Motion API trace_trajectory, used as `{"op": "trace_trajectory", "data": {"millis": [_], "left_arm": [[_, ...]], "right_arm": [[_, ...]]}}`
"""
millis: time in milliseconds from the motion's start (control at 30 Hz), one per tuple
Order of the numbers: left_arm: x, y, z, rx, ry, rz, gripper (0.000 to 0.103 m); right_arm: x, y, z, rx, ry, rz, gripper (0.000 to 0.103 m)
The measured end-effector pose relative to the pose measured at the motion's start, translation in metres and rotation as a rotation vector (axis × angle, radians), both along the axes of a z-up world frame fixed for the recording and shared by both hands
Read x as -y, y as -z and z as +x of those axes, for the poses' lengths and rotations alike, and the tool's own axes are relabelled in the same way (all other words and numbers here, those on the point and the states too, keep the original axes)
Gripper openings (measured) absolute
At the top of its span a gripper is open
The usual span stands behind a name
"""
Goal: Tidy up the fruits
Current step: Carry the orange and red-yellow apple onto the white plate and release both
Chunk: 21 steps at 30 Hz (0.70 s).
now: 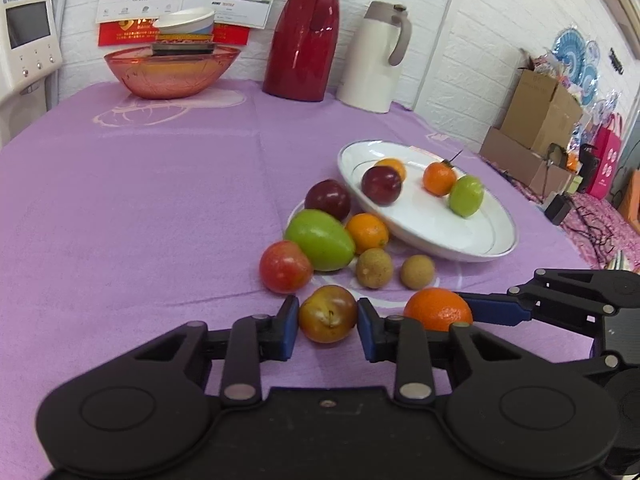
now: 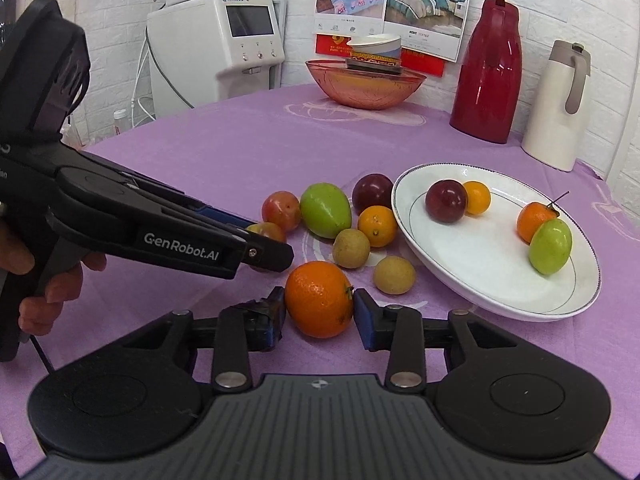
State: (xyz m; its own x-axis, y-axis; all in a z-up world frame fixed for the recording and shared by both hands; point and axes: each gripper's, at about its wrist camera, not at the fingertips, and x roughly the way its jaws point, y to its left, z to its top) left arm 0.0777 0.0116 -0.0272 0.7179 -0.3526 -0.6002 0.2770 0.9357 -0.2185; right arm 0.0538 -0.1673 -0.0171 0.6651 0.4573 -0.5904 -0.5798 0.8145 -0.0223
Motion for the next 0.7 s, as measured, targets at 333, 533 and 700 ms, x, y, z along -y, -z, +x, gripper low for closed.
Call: {"op": "trace_trajectory", "data": {"millis": [333, 533, 700], "left_arm": [[0.049, -0.043, 0.031, 0.097, 0.110, -0.010, 0.103], [0.082, -0.031, 0.068, 0.082, 0.141, 0.035, 0.103], [0.091, -0.015, 0.087, 0.047, 0.146, 0.066, 0.103]], "right_arm": [[0.063, -0.035, 0.016, 0.107, 0.196, 0.070, 0.064], [0.091, -0.027, 0.042, 0.105, 0.281, 0.056, 0.064], [0.098, -0.011, 0.063, 0.064, 0.292, 0.050, 0.064]]}}
